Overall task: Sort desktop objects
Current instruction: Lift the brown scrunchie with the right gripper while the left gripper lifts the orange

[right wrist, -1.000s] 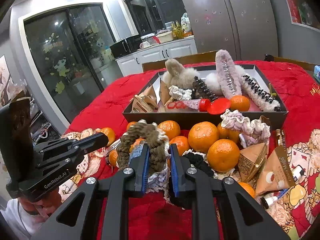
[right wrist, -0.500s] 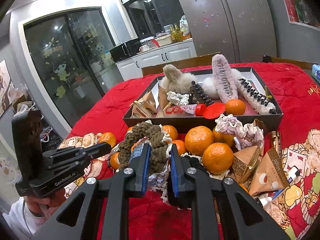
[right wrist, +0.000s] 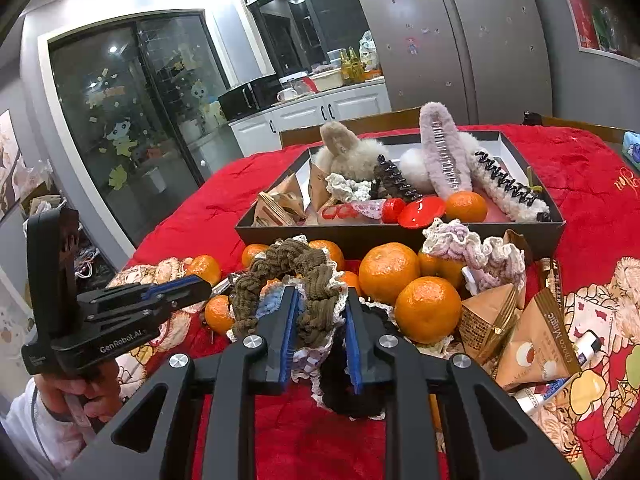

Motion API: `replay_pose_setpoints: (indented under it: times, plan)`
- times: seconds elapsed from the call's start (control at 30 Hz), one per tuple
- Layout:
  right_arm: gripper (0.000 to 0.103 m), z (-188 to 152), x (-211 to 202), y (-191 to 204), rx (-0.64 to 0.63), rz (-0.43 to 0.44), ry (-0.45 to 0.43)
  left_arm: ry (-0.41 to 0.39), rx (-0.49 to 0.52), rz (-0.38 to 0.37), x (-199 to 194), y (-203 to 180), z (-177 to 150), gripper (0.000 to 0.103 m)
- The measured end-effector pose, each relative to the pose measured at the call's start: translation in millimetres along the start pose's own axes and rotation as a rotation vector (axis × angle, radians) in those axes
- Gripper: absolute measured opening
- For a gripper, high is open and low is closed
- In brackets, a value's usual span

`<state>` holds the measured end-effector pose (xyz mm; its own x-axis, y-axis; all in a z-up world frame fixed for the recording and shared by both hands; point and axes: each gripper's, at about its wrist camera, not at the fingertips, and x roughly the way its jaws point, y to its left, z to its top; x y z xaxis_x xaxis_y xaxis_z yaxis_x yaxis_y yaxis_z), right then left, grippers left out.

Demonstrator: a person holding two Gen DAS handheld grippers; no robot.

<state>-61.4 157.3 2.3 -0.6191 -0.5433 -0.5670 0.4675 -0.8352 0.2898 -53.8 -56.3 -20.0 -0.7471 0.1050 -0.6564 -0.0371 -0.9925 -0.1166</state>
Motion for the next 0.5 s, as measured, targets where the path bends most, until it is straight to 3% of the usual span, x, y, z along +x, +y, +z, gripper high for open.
replay_pose_setpoints:
  times: [0.03, 0.07, 0.27, 0.43, 0.5]
  plan:
    - [0.022, -0.4, 0.8, -0.2, 0.0, -0.001, 0.003, -0.005, -0.004, 0.008, -0.2, 0.7, 0.2, 0.041]
    - [0.022, -0.8, 1.9, -0.5, 0.0, -0.001, 0.007, -0.008, -0.008, 0.004, -0.4, 1.4, 0.2, 0.044]
    - [0.022, -2.3, 6.0, -0.1, 0.0, 0.004, 0.019, -0.003, -0.006, 0.028, 1.1, 2.4, 1.6, 0.048]
    - [0.026, -1.4, 6.6, 1.1, -0.004, 0.024, 0.013, -0.005, -0.004, 0.079, 0.8, 3.8, 1.3, 0.069]
    - [0.026, 0.0, 5.6, 2.2, -0.012, 0.041, 0.003, -0.012, 0.006, 0.092, -1.6, 4.3, 0.1, 0.07]
